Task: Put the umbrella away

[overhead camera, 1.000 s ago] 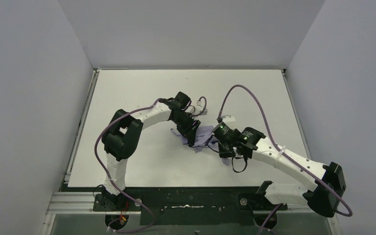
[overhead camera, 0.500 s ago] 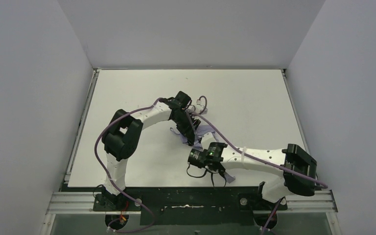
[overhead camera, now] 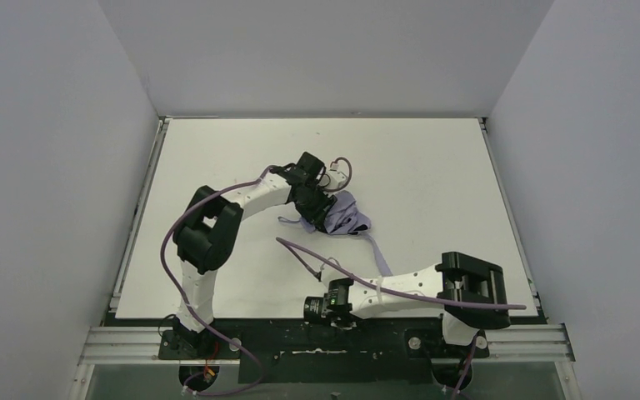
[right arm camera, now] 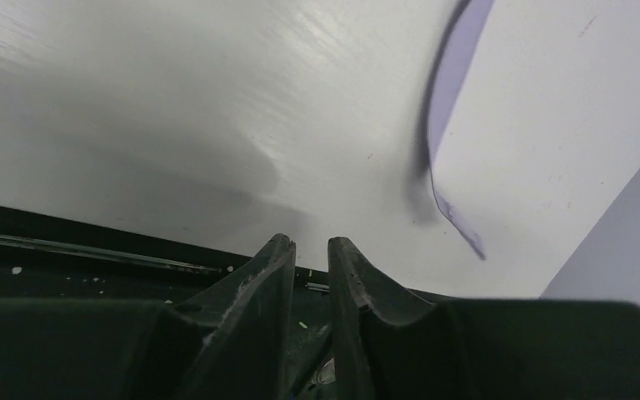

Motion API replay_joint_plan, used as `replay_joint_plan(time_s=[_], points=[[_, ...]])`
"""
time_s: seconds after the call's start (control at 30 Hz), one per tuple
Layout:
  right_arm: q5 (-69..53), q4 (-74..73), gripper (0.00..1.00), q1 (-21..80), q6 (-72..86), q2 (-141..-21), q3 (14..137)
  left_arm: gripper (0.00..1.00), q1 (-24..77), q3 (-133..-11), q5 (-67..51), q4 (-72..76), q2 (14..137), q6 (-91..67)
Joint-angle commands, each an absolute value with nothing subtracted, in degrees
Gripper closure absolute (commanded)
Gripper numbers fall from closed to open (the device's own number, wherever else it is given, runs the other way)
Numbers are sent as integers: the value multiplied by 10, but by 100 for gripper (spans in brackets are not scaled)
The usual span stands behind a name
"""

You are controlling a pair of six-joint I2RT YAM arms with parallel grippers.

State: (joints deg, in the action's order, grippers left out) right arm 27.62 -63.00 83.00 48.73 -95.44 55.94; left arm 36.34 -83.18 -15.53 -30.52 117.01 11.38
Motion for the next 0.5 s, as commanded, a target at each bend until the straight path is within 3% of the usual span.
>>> replay_joint_plan(time_s=[0.0,0.27,0.47], points=[[276,-608,74,832,496,-911,549,100,382,-809,-35,-283,1176,146],[321,-598,57,826,525,-748,528,100,395,-805,-26,-275,1177,156],[359,-553,53,701,524,-540,491,100,403,-808,-6,-270,1179,156]])
